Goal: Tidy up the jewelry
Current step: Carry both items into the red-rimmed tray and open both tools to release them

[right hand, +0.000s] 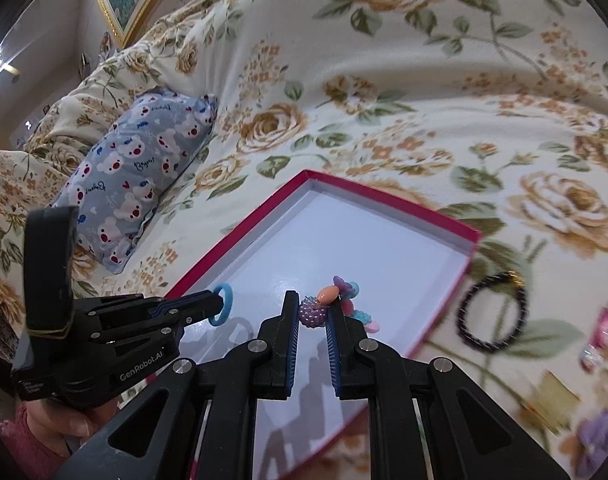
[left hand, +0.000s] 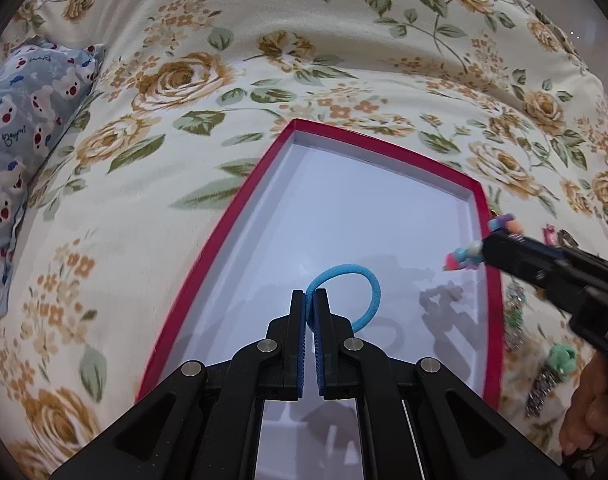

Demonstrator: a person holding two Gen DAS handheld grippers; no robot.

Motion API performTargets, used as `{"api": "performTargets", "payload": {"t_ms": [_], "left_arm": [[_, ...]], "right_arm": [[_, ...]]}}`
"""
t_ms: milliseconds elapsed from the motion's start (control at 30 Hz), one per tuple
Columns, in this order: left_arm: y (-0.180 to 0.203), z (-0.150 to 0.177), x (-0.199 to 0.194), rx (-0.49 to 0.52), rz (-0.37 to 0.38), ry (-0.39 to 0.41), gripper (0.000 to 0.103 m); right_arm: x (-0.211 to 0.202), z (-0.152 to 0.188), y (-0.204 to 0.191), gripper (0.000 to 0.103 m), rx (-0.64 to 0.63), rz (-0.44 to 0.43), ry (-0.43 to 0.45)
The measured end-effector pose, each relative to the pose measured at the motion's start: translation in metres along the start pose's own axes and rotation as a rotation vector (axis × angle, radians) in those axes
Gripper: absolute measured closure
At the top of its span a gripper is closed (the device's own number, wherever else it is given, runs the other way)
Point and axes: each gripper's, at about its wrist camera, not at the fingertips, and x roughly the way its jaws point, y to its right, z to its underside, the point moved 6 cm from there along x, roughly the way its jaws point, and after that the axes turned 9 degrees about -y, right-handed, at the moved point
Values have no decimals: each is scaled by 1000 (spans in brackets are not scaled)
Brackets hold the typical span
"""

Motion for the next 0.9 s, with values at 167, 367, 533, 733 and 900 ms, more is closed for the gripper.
{"api": "performTargets", "payload": {"t_ms": [167,367,533,733,900], "left_arm": [[-5,-14,20,-12,-20,-19,100],[-9,-19,44,-24,-36,-86,98],[-8,-23,47,-25,-39,-86,93],[-7,-19,45,-21,-69,-77,77],[-11,-14,39,-45,-65,-73,77]], "right_arm": [[26,-5,4,91,13,-18,-42],[42,4,14,90,30,-19,-96],[43,9,19,89,41,-10,-115],[42,10,18,86,38,-2,-124],[39,12,19,83,48,0,-130]]}}
